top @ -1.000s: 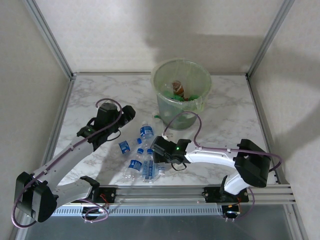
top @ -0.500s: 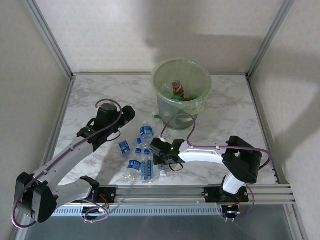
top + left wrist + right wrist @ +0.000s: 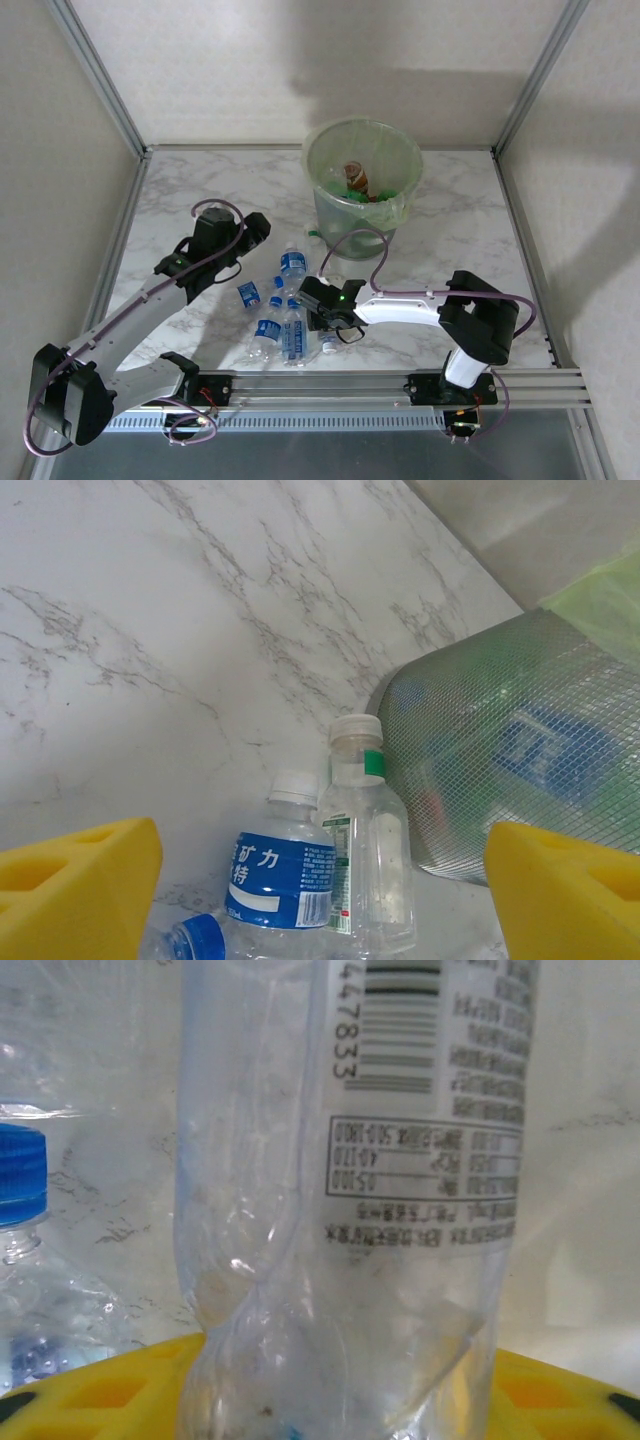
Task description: Put the plastic bottles in the bin
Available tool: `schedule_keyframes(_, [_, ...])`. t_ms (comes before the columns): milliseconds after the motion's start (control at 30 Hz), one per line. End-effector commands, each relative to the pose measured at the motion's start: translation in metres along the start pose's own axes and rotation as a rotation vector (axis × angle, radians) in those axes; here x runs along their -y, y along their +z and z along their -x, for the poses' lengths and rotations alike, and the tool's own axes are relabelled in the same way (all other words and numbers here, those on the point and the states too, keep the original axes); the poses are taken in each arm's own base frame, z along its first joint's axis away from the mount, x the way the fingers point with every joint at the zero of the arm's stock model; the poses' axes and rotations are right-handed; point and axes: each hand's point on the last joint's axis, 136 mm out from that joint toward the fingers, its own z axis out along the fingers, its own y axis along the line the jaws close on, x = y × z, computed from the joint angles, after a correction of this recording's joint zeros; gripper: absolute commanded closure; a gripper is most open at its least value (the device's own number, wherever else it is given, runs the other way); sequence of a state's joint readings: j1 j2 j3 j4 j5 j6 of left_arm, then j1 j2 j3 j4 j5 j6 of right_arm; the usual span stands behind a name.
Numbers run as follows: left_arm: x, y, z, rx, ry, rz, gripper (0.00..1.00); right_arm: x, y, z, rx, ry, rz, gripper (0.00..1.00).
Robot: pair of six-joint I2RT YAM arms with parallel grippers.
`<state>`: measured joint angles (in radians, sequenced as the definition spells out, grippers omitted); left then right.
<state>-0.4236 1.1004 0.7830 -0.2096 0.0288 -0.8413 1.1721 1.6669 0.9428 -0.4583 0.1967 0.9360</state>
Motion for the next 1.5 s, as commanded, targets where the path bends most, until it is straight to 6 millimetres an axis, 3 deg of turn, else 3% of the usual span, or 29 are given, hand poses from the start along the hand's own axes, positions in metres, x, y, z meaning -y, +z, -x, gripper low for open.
schedule_keyframes(0, [-0.002, 0.001, 0.001, 0.004, -0.017, -0.003, 0.16, -0.006, -0.009, 0.007, 0.016, 0.008, 0.018, 0.5])
schedule_keyframes(267, [0.005, 0.0, 0.007, 0.016, -0.021, -0.013, 0.17, -0.037, -0.062, 0.035, 0.11, -0.039, 0.136, 0.57])
schedule_keyframes(467, [0.006, -0.003, 0.014, 0.045, -0.024, -0.009, 0.17, -0.061, -0.126, 0.064, 0.216, -0.055, 0.256, 0.58])
schedule_keyframes(633, [0.005, -0.006, 0.02, 0.062, -0.035, -0.008, 0.16, -0.069, -0.187, 0.093, 0.335, -0.06, 0.311, 0.57])
schedule_keyframes(833, [0.007, -0.007, 0.023, 0.064, -0.042, -0.014, 0.16, -0.058, -0.252, 0.14, 0.5, -0.029, 0.329, 0.57])
schedule_keyframes(1033, [0.009, -0.005, 0.02, 0.05, -0.05, -0.027, 0.16, -0.015, -0.301, 0.214, 0.653, 0.067, 0.28, 0.56])
schedule_keyframes(1100, [0.01, -0.006, 0.019, 0.047, -0.049, -0.033, 0.16, -0.002, -0.311, 0.236, 0.68, 0.091, 0.268, 0.55])
schedule_keyframes(1233, [0.005, -0.008, 0.019, 0.051, -0.046, -0.025, 0.16, 0.017, -0.31, 0.271, 0.691, 0.121, 0.22, 0.56])
schedule_keyframes(1467, [0.0, -0.006, 0.017, 0.051, -0.054, -0.021, 0.16, 0.047, -0.278, 0.312, 0.665, 0.167, 0.133, 0.57])
